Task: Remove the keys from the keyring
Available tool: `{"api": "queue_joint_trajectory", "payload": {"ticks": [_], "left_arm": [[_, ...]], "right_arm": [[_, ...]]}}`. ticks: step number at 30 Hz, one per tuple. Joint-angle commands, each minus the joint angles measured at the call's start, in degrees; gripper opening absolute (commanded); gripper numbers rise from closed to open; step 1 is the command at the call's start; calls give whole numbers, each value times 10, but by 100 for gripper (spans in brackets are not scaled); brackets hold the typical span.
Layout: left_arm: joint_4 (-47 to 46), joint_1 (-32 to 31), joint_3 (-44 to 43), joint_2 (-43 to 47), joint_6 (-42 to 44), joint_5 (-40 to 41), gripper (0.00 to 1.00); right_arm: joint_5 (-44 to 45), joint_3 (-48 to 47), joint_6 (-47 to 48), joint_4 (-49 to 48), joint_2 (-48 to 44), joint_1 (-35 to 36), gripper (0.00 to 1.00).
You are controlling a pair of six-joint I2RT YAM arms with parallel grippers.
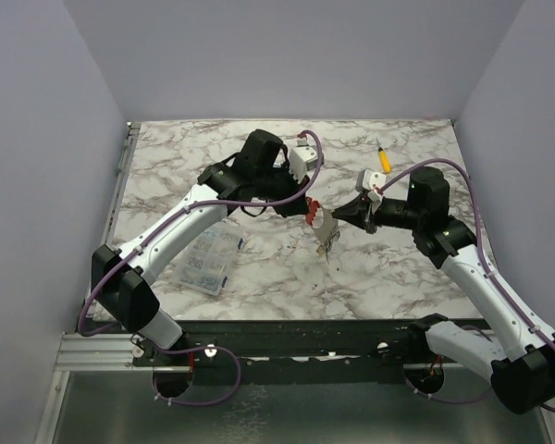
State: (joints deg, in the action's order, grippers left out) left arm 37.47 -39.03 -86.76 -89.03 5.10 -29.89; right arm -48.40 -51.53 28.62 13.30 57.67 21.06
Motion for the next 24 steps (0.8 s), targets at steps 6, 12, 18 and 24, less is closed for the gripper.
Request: {"api": "queue_joint_trajectory", "payload": {"ticks": [6, 12, 18, 24], "left_arm": [[-65, 59, 49, 12, 1, 126, 0], [-88, 89, 58, -45, 37, 224, 0], [-99, 122, 48, -134, 61, 237, 0], [-104, 138, 4, -231, 66, 247, 0]], "right_arm": [[62, 13, -88, -45, -16, 2, 1], [84, 18, -112, -44, -25, 3, 1], [103, 17, -120, -32, -33, 3, 1], [117, 15, -122, -15, -38, 3, 1]]}}
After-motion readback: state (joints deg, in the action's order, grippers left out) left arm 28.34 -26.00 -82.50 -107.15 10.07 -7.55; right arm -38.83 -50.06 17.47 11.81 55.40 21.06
